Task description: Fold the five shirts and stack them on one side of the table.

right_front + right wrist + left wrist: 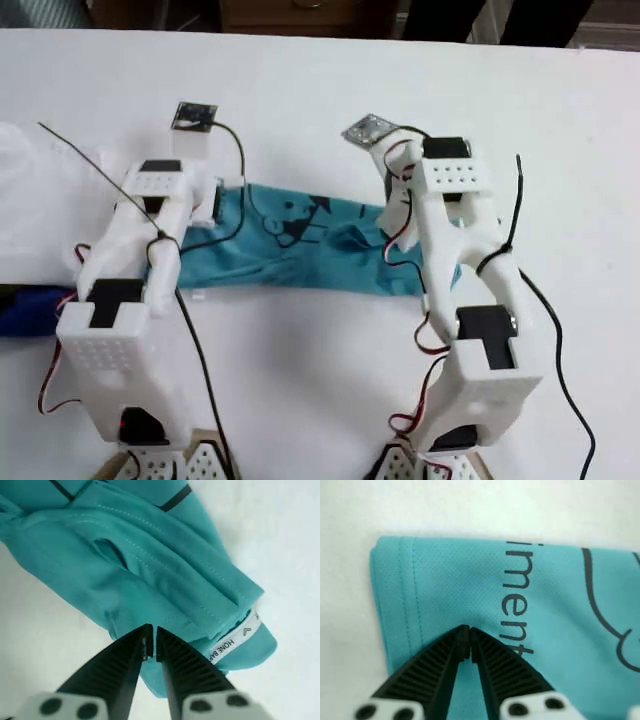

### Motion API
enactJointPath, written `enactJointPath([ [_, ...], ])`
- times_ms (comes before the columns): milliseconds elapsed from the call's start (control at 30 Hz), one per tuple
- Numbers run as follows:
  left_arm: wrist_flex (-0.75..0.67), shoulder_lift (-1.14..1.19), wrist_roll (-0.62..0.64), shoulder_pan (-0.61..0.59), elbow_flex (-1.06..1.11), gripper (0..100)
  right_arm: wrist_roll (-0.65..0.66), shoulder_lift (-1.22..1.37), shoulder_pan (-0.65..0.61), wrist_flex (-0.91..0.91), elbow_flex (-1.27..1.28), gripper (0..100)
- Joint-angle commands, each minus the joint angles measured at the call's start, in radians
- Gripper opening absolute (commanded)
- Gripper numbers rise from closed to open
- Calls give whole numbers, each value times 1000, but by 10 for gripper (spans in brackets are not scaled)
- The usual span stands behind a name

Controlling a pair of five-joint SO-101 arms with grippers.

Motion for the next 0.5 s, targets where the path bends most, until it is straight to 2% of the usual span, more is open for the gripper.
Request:
enactJointPath([
  [0, -23, 2, 6, 8, -31, 39, 15, 19, -7, -8, -38, 19],
  [300, -23, 2, 6, 8, -31, 39, -6, 156, 12, -288, -49, 19],
  [467, -23, 2, 6, 8, -31, 39, -247, 102, 15, -314, -101, 20],
])
